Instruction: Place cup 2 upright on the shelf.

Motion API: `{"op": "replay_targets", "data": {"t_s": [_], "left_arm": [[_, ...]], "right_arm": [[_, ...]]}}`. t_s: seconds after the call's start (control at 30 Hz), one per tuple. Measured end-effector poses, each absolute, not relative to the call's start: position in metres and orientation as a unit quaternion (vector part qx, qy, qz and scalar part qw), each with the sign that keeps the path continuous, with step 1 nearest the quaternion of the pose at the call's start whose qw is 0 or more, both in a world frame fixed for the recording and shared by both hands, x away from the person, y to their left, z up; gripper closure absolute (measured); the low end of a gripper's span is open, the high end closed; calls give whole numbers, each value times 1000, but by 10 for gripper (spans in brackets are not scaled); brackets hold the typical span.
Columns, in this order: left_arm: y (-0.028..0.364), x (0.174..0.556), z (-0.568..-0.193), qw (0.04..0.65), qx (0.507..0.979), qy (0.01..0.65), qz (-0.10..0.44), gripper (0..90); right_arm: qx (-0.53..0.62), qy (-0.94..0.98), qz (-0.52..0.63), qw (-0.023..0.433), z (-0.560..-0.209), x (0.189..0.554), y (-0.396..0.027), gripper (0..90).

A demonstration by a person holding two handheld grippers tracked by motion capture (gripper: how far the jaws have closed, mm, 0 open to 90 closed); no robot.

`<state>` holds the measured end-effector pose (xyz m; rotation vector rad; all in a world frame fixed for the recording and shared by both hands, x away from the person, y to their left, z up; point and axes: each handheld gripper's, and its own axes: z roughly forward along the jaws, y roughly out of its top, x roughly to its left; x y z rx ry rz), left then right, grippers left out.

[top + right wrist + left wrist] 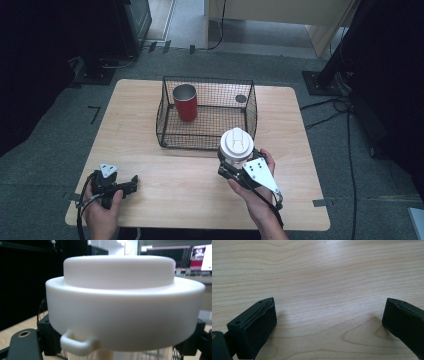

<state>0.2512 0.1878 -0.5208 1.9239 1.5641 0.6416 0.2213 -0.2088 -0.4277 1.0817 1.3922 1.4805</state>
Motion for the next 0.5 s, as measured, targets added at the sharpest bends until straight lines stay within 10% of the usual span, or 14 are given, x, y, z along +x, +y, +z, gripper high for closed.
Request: {"op": "replay_targets", "data": {"t_s": [0.5], "left_arm": [[188, 251, -521, 286, 720, 585, 240, 0]], "right_arm": [[396, 512, 626, 435, -396, 234, -202, 160]]}}
